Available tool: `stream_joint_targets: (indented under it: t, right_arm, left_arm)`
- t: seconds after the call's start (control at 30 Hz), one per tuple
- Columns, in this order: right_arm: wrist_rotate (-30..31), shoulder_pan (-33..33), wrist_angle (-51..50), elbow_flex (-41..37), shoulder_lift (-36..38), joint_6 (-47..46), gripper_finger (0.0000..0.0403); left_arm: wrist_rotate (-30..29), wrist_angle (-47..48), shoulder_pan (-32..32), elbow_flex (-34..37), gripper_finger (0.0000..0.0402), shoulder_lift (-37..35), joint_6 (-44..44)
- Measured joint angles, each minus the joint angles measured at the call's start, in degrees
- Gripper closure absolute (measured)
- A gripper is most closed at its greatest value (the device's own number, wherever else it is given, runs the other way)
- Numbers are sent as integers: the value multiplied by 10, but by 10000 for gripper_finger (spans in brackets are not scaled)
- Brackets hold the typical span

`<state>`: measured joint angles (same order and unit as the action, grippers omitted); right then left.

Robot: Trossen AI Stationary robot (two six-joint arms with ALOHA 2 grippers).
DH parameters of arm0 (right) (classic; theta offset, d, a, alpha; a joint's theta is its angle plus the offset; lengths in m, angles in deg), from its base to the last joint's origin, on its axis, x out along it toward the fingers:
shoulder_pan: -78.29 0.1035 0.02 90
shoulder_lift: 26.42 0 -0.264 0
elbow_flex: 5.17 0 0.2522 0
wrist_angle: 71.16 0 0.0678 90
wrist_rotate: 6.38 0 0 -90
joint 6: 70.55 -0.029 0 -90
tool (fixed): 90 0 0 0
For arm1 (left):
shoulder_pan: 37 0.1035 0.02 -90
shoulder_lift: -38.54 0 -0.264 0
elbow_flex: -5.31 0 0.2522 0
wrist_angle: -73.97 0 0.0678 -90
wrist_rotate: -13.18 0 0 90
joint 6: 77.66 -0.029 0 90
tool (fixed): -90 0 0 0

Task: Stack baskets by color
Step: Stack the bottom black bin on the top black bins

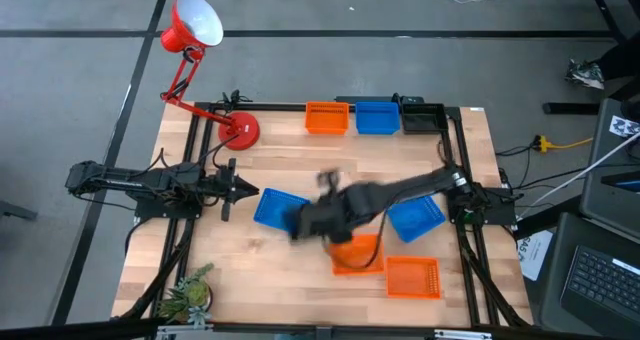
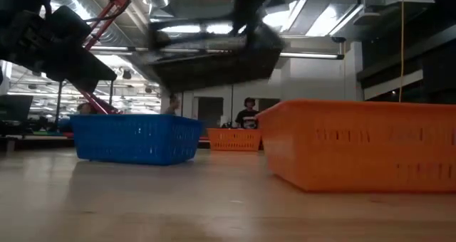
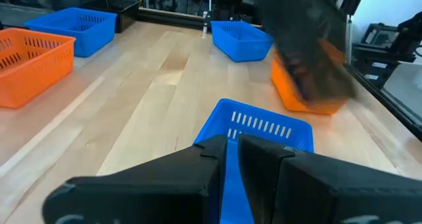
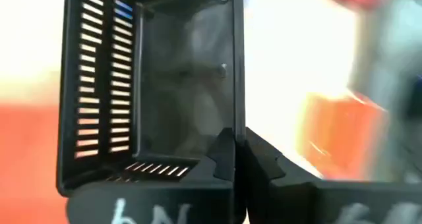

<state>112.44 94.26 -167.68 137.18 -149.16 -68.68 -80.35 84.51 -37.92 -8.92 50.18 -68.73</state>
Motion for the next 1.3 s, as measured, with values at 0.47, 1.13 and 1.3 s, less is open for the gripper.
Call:
stream_joint_targets:
  t: [0.47, 1.13, 1.3]
  right_arm:
    - [108, -229, -74, 41, 223, -39, 401]
    - [-16, -544, -74, -291, 386, 34, 401]
    - [-22, -571, -74, -394, 452, 83, 401]
  left_arm:
    - [-2, 3, 0, 0, 370, 0, 10]
    - [-4, 2, 0, 0, 370, 0, 31]
    - [-4, 2, 0, 0, 370, 0, 31]
